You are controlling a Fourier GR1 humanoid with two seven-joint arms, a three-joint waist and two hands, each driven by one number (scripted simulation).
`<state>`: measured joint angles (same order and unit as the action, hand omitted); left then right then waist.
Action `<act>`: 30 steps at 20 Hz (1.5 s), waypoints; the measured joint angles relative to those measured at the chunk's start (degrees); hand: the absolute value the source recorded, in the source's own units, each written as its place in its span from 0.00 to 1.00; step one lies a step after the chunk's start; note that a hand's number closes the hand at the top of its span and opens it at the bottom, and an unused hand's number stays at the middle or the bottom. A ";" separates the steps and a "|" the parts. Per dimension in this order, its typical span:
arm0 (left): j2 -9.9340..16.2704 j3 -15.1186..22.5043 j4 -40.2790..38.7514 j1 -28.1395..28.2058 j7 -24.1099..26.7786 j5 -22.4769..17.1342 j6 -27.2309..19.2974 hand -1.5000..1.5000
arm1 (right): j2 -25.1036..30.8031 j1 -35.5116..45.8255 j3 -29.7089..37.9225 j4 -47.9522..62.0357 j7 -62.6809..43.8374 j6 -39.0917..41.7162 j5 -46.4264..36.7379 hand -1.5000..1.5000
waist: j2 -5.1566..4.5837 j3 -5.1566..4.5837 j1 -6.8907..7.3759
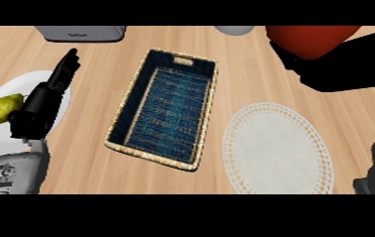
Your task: Pick the bell pepper from the placemat and place it in the basket
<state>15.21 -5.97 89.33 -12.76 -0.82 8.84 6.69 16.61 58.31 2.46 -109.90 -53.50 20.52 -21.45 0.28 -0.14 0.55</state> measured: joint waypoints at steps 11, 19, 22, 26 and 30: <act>-0.66 0.45 0.67 0.94 0.72 0.57 0.02 0.50 | -9.60 20.88 -4.38 21.77 -5.10 -3.27 -2.23 1.00 | -0.17 0.01 0.36; -0.51 0.17 1.04 1.20 0.30 0.69 0.27 0.50 | -14.61 25.28 -5.03 33.91 -5.90 -3.66 -1.89 1.00 | -0.16 0.05 0.11; -0.61 -0.01 1.12 1.28 0.12 0.60 0.21 0.50 | -14.92 25.42 -7.12 36.37 -6.27 -2.66 -2.49 1.00 | -0.05 0.06 -0.17; -0.01 -0.76 0.18 1.45 0.90 0.27 0.69 0.50 | -13.51 26.28 -10.06 39.89 -5.80 0.16 -3.58 1.00 | -0.02 0.05 -0.47; 0.48 -1.39 -0.18 1.42 1.39 -0.10 1.11 0.50 | -12.26 26.97 -12.70 42.49 -4.39 3.38 -4.08 1.00 | 0.01 0.06 -0.60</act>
<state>15.68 -7.36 89.15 -11.34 0.58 8.74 7.80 4.35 85.28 -10.25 -67.41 -57.89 23.91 -25.52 0.29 -0.08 -0.05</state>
